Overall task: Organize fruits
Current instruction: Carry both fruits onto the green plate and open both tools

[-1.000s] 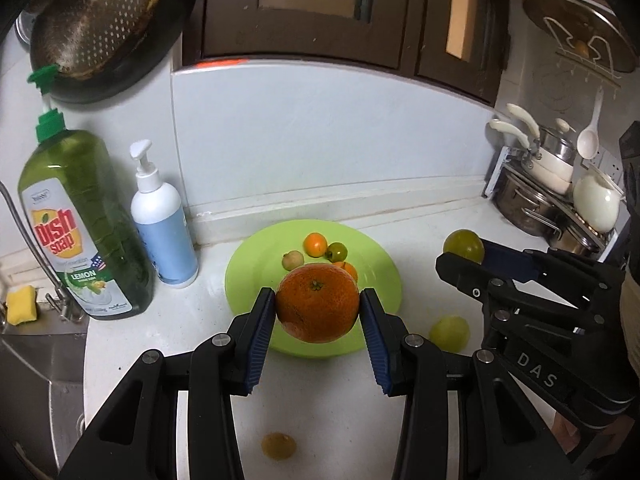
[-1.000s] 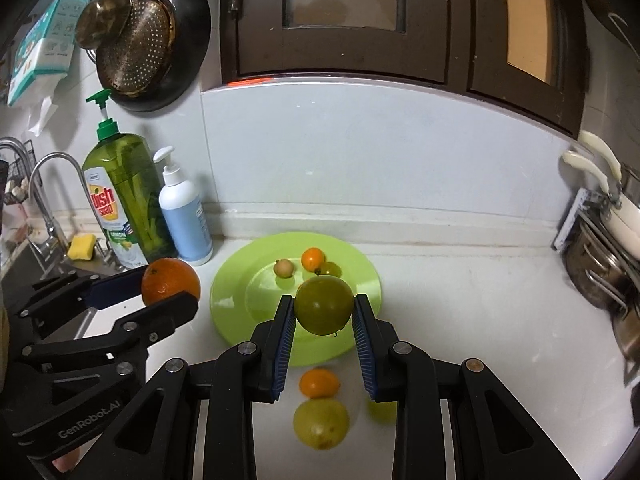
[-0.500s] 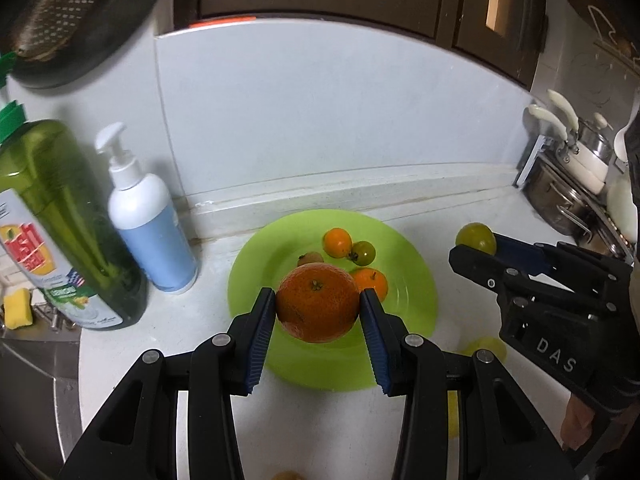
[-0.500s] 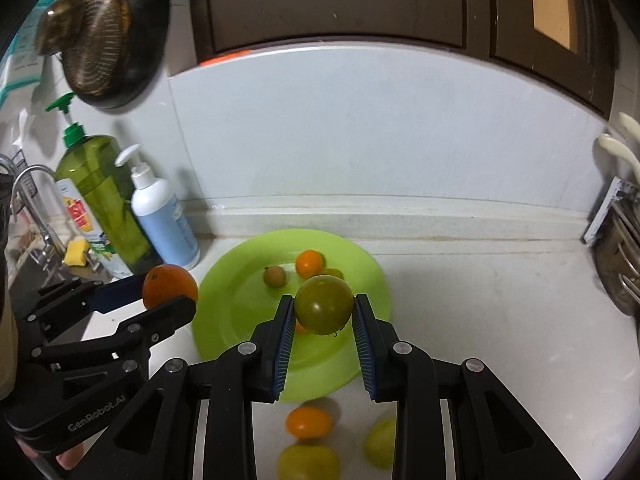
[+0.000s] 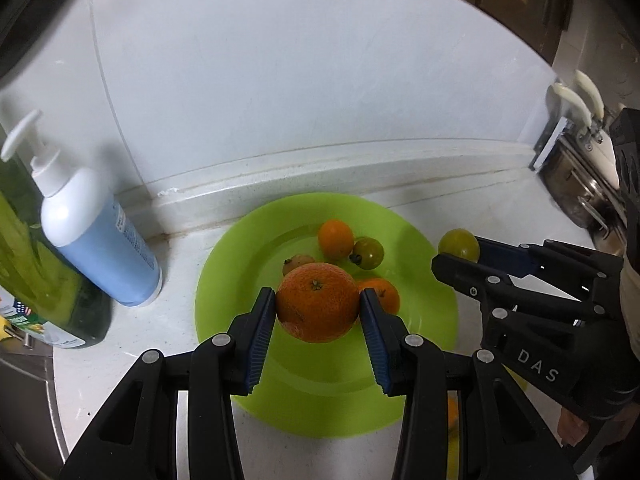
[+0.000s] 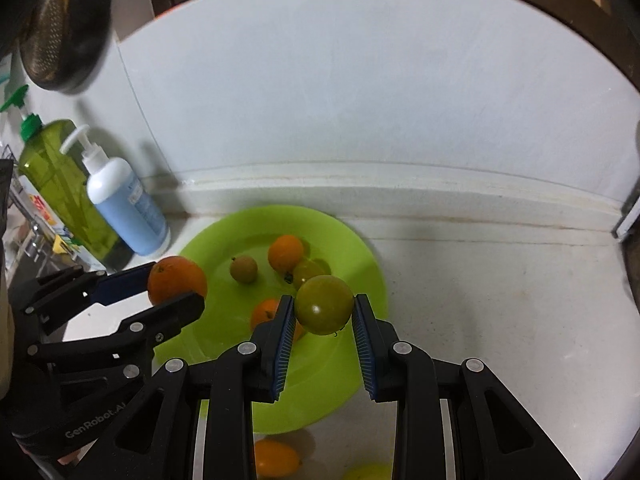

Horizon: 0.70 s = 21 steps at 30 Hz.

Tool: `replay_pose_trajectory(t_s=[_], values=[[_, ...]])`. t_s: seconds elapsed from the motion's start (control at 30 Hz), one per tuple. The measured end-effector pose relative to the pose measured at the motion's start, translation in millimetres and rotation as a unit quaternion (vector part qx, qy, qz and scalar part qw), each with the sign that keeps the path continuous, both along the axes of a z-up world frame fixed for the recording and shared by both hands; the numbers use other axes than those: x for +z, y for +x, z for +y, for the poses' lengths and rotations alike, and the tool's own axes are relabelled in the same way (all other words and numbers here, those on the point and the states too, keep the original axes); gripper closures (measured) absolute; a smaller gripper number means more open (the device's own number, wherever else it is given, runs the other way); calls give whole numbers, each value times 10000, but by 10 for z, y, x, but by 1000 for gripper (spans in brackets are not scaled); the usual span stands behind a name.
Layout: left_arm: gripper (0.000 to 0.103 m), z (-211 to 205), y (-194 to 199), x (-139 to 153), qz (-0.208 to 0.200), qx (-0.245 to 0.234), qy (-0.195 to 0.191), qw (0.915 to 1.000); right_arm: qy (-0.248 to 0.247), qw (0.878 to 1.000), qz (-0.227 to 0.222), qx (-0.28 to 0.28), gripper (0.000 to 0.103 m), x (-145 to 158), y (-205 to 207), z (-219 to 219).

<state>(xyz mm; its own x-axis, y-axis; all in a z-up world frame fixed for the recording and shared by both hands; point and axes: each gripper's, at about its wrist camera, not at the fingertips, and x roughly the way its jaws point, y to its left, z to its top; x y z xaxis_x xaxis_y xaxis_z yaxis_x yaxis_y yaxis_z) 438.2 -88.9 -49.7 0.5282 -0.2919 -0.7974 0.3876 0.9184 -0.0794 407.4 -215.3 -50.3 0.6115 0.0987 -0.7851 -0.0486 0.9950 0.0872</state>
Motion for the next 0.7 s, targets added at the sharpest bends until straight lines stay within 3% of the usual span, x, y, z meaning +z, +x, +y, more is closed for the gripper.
replay_pose_trajectory(t_s=[0.7], values=[[60,-77,216,-292,349,69,265,9990,25,9990,393,211,73,-318,311,-98]])
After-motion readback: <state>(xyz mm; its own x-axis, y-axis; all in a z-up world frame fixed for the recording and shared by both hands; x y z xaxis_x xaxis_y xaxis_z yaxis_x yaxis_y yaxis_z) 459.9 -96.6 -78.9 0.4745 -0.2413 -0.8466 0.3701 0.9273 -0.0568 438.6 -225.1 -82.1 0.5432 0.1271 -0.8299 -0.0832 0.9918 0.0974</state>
